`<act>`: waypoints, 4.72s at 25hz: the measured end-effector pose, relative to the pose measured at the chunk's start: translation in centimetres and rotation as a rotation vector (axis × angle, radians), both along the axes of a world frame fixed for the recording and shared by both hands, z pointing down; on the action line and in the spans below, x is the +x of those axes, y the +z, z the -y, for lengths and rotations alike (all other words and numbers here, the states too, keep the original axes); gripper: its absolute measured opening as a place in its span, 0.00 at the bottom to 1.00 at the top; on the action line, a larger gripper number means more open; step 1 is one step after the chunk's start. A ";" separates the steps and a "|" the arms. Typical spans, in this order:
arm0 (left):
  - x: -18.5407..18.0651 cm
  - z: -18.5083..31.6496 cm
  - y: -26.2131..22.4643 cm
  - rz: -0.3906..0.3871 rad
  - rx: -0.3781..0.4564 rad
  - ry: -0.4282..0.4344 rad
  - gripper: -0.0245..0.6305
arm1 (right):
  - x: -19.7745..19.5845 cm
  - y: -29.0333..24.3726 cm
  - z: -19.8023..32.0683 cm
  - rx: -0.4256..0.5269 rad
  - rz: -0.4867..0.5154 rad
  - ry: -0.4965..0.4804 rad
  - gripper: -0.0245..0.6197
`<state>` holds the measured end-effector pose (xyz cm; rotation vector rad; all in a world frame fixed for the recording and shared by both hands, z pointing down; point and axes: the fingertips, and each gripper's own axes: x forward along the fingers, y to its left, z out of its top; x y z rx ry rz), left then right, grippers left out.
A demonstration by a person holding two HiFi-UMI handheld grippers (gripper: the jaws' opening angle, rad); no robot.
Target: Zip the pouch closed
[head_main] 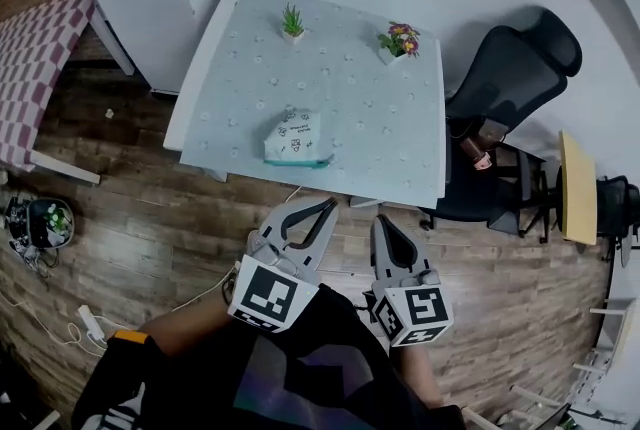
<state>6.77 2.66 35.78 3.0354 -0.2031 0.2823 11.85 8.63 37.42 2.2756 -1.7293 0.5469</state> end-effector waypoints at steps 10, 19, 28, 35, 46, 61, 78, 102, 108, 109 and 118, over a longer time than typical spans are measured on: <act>-2.8 7.9 2.1 -0.002 0.004 -0.094 0.05 | -1.1 2.7 8.3 -0.174 -0.154 -0.167 0.06; -4.3 11.4 3.4 0.019 -0.010 -0.235 0.05 | 1.2 4.2 12.3 -0.233 -0.255 -0.289 0.06; -1.2 13.5 4.6 0.078 0.008 -0.410 0.05 | 4.2 6.3 15.0 -0.230 -0.306 -0.575 0.06; 3.0 12.3 7.2 0.153 -0.018 -0.531 0.05 | 6.0 11.0 14.6 -0.295 -0.358 -0.950 0.09; 3.5 9.6 14.2 0.305 -0.128 -0.758 0.05 | 6.3 17.7 12.7 -0.352 -0.401 -1.332 0.23; 3.0 6.3 19.6 0.354 -0.229 -0.842 0.05 | 6.2 23.6 12.0 -0.432 -0.631 -1.530 0.25; 1.5 5.8 18.6 0.354 -0.197 -0.845 0.05 | 5.1 22.8 12.2 -0.530 -0.401 -1.486 0.07; 7.1 7.9 17.6 0.403 -0.193 -0.615 0.18 | 4.5 14.0 14.1 -0.364 0.242 -1.261 0.07; 7.5 9.2 16.7 0.413 -0.174 -0.553 0.07 | 4.6 13.4 15.2 -0.350 0.281 -1.193 0.07; 7.5 9.3 16.5 0.414 -0.169 -0.539 0.06 | 4.6 13.3 15.4 -0.347 0.286 -1.180 0.07; 4.7 12.0 15.8 0.393 -0.188 -0.517 0.06 | 4.2 12.6 17.0 -0.320 0.287 -1.090 0.07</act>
